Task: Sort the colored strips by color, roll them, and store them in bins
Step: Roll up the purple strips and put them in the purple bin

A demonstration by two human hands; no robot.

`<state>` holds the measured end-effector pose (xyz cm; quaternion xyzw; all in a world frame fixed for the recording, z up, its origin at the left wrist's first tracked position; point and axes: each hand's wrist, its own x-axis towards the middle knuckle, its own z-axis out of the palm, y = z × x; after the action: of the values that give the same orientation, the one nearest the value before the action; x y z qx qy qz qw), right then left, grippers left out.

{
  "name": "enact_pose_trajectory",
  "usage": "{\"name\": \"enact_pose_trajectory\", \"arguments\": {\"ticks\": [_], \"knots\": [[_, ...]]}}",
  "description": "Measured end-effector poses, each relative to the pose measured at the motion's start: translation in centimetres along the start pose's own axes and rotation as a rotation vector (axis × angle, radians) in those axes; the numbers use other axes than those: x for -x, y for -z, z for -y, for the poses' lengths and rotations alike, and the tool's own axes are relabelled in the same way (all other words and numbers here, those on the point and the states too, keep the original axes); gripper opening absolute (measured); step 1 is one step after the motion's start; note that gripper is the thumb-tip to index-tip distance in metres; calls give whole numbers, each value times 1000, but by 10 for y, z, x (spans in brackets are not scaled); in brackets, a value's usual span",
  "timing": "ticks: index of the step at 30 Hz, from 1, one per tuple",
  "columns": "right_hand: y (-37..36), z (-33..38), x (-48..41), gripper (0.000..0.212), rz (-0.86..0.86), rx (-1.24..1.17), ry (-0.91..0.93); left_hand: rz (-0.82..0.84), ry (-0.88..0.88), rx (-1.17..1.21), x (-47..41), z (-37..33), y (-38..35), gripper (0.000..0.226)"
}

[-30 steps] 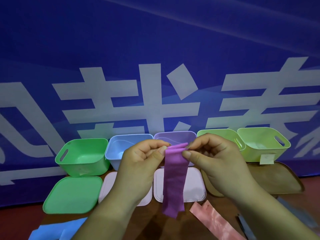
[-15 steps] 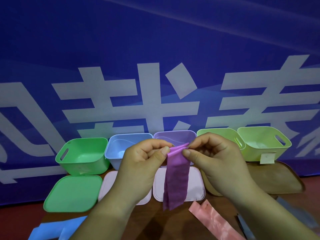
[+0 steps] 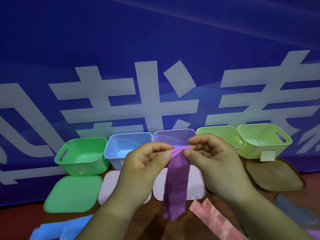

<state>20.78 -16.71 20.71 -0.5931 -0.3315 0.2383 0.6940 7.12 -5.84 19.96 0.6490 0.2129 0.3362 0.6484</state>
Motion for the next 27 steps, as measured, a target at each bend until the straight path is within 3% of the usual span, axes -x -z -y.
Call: {"name": "enact_pose_trajectory", "arguments": {"ticks": [3,6,21,27], "knots": [[2,-4,0,22,20,17,-1,-64,-21,-48,0,7,-4,29],[7,-8,0,24,63,86,-1,-124,-16,-93,-3,12,-8,26],[98,-54,0,15,227,94,-169,-22,120,-129,0,49,-67,22],[171,-90,6,20,296,341,-268,-21,274,-176,5,88,-104,24]]}}
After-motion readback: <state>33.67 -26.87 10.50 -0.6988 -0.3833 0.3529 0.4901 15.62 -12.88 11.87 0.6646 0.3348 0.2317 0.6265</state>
